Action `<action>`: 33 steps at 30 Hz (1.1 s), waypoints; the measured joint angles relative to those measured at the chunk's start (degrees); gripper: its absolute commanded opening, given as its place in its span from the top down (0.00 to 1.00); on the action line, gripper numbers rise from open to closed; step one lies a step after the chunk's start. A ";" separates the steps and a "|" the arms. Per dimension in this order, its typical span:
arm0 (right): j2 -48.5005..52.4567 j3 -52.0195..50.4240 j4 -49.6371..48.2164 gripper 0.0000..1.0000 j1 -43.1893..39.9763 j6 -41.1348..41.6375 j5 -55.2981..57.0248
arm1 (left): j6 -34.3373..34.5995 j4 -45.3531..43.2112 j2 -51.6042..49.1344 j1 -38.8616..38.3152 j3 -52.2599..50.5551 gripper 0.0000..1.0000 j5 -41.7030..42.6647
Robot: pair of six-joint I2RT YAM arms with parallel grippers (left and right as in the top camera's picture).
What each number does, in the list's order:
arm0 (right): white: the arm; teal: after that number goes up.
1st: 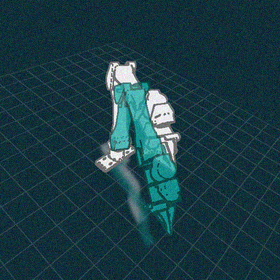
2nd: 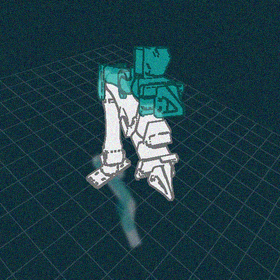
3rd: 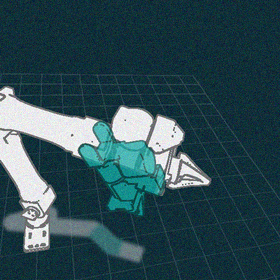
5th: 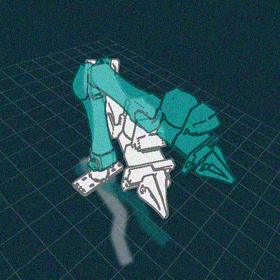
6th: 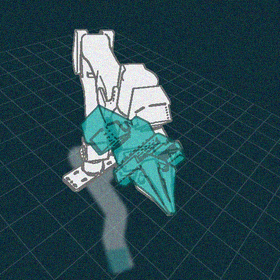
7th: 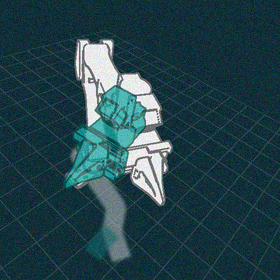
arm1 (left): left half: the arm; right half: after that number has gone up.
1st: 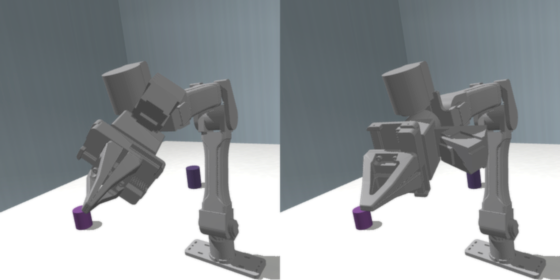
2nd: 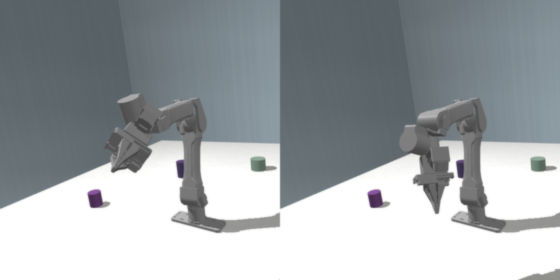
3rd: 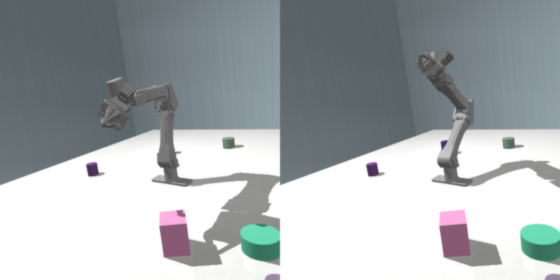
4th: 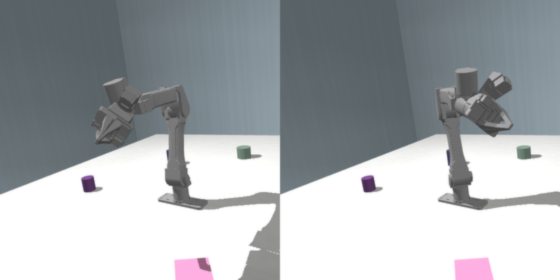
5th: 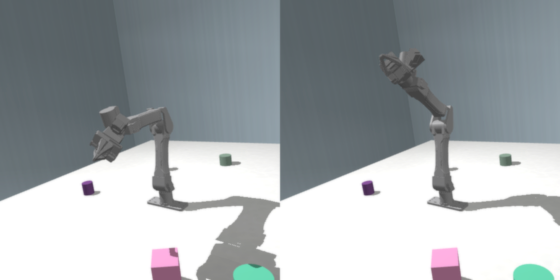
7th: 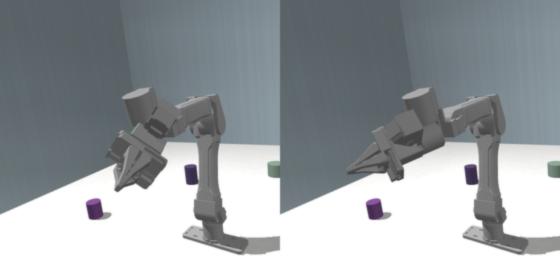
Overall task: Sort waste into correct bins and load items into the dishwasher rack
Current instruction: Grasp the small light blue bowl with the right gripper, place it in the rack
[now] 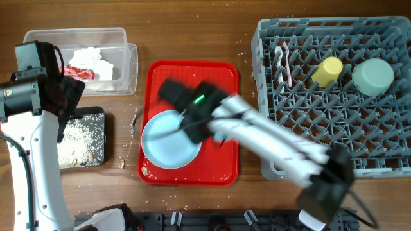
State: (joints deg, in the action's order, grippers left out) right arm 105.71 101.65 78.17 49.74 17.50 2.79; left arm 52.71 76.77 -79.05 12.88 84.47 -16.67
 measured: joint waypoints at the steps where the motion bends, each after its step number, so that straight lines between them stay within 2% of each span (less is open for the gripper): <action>1: -2.80 2.21 0.04 0.96 -5.90 -0.24 -1.95 | -0.02 -0.04 0.00 0.00 0.00 0.00 0.00; 3: -7.85 3.54 0.31 0.96 -21.77 -2.19 -8.33 | 0.00 -0.04 0.00 0.00 0.00 0.00 0.00; 5: -8.98 3.69 2.38 0.96 -39.23 -8.24 -18.73 | -0.02 0.02 0.00 0.00 0.00 0.00 0.02; 7: -8.74 2.73 4.02 0.96 -53.16 -15.37 -29.59 | -0.02 0.02 0.00 0.00 0.00 0.00 0.00; 10: -8.63 -3.19 5.64 0.96 -66.84 -27.45 -47.50 | -0.02 -0.02 0.00 0.00 0.00 0.00 0.02; 11: -8.02 -8.20 5.84 0.96 -71.45 -33.40 -55.89 | 0.00 -0.02 0.00 0.00 0.00 0.00 0.02; 15: -6.82 -20.48 1.73 0.96 -74.18 -41.62 -67.14 | 0.00 0.00 0.00 0.00 0.00 0.00 0.00; 18: -3.34 -23.63 -0.48 0.96 -74.16 -43.36 -70.29 | 0.00 -0.04 0.00 0.00 0.00 0.00 0.00; 23: -0.37 -23.71 -0.04 0.92 -75.41 -38.21 -70.62 | 0.00 -0.04 0.00 0.00 0.00 0.00 0.00; 25: -0.37 -23.65 1.77 0.91 -77.15 -35.89 -67.23 | 0.00 -0.02 0.00 0.00 0.00 0.00 0.00; 27: 0.09 -23.67 3.50 0.83 -79.73 -35.08 -65.88 | 0.00 -0.02 0.00 0.00 0.00 0.00 0.00; 30: 0.11 -23.67 4.28 0.83 -81.92 -34.62 -65.22 | 0.00 -0.02 0.00 0.00 0.00 0.00 0.02; 33: 0.09 -23.63 5.77 0.78 -82.79 -34.23 -64.61 | 0.00 -0.02 0.00 0.00 0.00 0.00 0.00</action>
State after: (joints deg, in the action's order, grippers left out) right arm 105.80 78.02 83.94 -33.06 -16.73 -61.82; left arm 52.71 76.75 -79.05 12.88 84.47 -16.67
